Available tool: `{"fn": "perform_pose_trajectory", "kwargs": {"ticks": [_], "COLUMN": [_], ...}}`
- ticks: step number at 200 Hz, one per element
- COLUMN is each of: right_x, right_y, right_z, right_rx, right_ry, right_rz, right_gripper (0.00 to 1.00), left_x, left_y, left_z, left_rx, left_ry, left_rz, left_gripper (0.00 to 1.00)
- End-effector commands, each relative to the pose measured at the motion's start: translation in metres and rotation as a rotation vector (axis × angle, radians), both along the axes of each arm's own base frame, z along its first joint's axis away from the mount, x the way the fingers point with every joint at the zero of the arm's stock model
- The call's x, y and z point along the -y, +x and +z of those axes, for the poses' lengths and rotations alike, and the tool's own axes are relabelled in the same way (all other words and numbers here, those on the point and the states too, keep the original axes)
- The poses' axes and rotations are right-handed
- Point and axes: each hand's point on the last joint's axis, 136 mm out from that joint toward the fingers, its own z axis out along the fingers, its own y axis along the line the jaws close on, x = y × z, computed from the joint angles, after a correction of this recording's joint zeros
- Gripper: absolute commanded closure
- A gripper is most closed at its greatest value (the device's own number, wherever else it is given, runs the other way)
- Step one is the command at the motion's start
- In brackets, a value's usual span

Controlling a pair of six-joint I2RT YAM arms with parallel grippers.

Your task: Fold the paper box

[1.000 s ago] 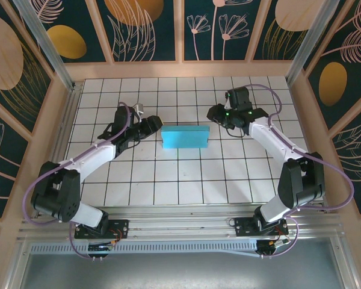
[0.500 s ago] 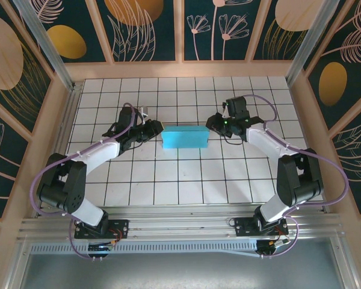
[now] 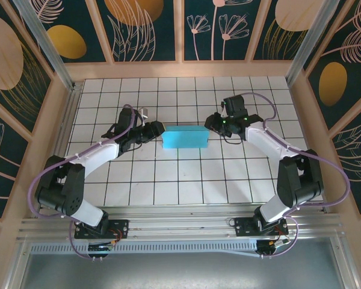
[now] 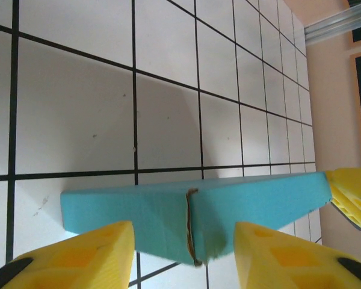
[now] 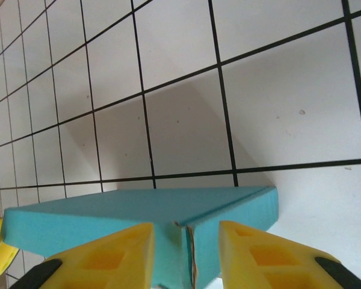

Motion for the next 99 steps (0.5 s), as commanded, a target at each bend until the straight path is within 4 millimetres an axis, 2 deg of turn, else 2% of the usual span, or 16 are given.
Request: {"fn": "perform_pose_trajectory", "kwargs": {"ticks": [1, 39, 57, 77, 99], "right_x": [0.007, -0.003, -0.005, -0.005, -0.007], "right_y": [-0.009, -0.010, -0.011, -0.015, -0.020], "right_z": [0.013, 0.003, -0.008, -0.023, -0.029], "right_rx": [0.033, 0.022, 0.007, -0.019, -0.027], "right_ry": [-0.028, -0.002, -0.013, -0.024, -0.021], "right_rz": [-0.008, 0.014, 0.020, 0.021, 0.025], "right_gripper": [0.65, 0.65, 0.67, 0.71, 0.75], "left_x": [0.001, 0.007, 0.009, 0.008, 0.006], "left_y": [0.001, 0.001, 0.002, 0.002, 0.000], "left_z": [0.022, 0.009, 0.004, 0.001, -0.006], "left_rx": [0.056, 0.029, 0.022, 0.027, 0.011], "left_ry": [0.029, 0.018, 0.009, 0.019, 0.032], "left_rz": [-0.025, -0.054, -0.062, -0.061, -0.059], "left_gripper": [0.51, 0.57, 0.64, 0.76, 0.84]}}
